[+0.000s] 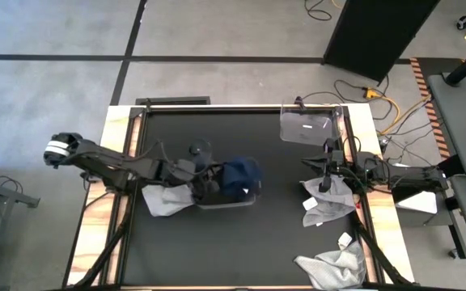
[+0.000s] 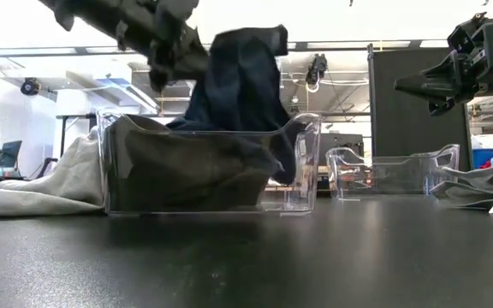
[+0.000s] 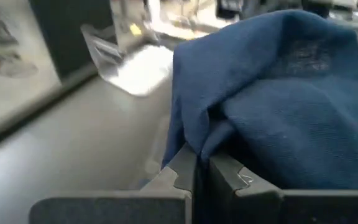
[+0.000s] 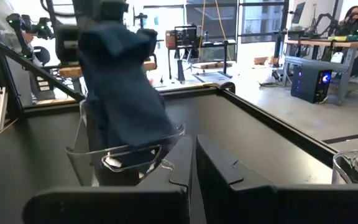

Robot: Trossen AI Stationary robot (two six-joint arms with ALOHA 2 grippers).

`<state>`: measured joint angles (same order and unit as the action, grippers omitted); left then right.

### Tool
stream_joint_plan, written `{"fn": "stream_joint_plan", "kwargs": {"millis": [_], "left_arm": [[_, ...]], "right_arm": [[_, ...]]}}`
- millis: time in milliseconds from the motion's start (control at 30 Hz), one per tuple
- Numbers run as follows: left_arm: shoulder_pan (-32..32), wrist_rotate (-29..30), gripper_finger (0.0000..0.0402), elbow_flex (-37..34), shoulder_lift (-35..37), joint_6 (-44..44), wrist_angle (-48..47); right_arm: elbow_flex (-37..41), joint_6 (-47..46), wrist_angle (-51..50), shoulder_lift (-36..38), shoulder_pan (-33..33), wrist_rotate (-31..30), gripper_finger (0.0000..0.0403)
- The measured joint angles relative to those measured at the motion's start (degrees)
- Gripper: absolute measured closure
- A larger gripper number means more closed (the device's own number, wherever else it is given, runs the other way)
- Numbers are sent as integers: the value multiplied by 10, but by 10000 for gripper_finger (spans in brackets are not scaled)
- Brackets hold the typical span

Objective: Sort towels by color in basket
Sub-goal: Put the blue towel into the bottom transparent bin

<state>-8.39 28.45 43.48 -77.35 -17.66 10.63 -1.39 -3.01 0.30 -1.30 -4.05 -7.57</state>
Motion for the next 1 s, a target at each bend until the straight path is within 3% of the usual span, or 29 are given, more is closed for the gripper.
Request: {"fn": "stream_joint_plan", "kwargs": {"millis": [233, 367, 667, 867, 1000], "left_arm": [[42, -55, 401, 57, -85, -47, -73], [72, -124, 401, 119, -147, -59, -153], [81, -253, 401, 188, -254, -44, -191], [81, -238, 393, 189, -284, -26, -202], [82, -228, 347, 189, -289, -16, -212]], "right_arm": [[0, 0, 0, 0, 0, 0, 390], [0, 0, 0, 0, 0, 0, 390], [0, 0, 0, 0, 0, 0, 390], [0, 0, 0, 0, 0, 0, 390], [0, 0, 0, 0, 0, 0, 390]]}}
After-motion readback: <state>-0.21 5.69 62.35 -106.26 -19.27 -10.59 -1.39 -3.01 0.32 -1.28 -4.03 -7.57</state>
